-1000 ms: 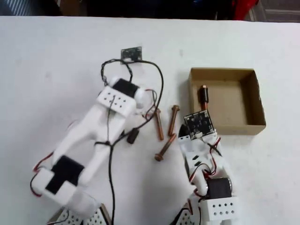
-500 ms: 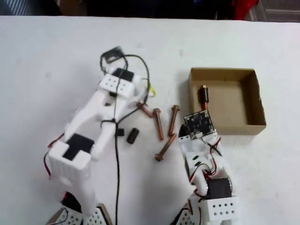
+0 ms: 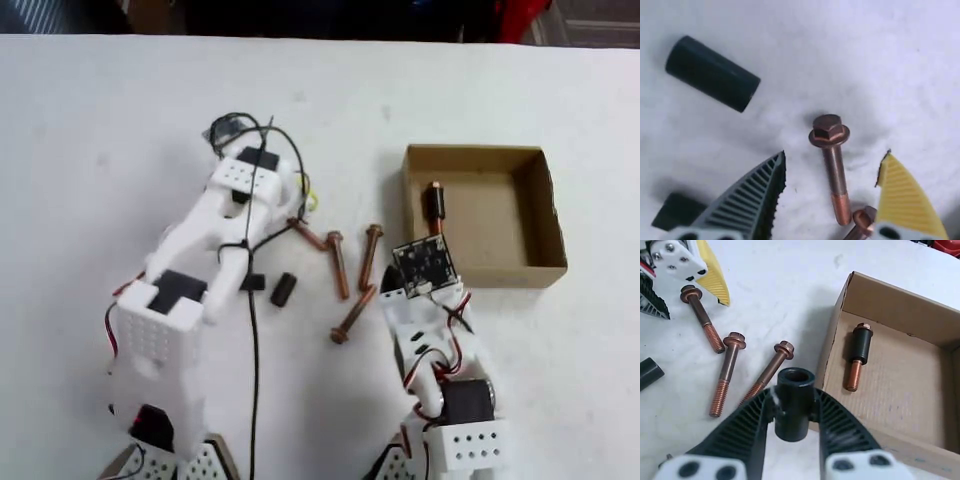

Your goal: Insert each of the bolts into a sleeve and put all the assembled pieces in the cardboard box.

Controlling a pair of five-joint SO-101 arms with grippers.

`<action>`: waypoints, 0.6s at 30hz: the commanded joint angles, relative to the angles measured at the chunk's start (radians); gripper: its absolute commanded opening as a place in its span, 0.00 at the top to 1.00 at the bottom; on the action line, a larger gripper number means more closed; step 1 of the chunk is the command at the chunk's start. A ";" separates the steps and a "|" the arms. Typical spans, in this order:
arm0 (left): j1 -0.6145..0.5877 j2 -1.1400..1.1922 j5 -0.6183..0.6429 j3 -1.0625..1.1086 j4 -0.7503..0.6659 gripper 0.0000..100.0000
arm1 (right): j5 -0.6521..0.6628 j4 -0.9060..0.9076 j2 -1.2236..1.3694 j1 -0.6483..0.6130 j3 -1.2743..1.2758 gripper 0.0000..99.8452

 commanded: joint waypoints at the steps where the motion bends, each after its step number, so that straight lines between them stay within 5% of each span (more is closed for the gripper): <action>1: -0.007 -0.015 0.008 -0.061 -0.025 0.69 | -0.002 -0.018 -0.013 0.010 -0.011 0.98; 8: -0.012 0.022 0.008 -0.063 -0.055 0.70 | -0.002 -0.018 -0.013 0.010 -0.011 0.98; 18: -0.064 0.028 0.002 -0.066 -0.058 0.98 | -0.002 -0.019 -0.013 0.010 0.002 0.98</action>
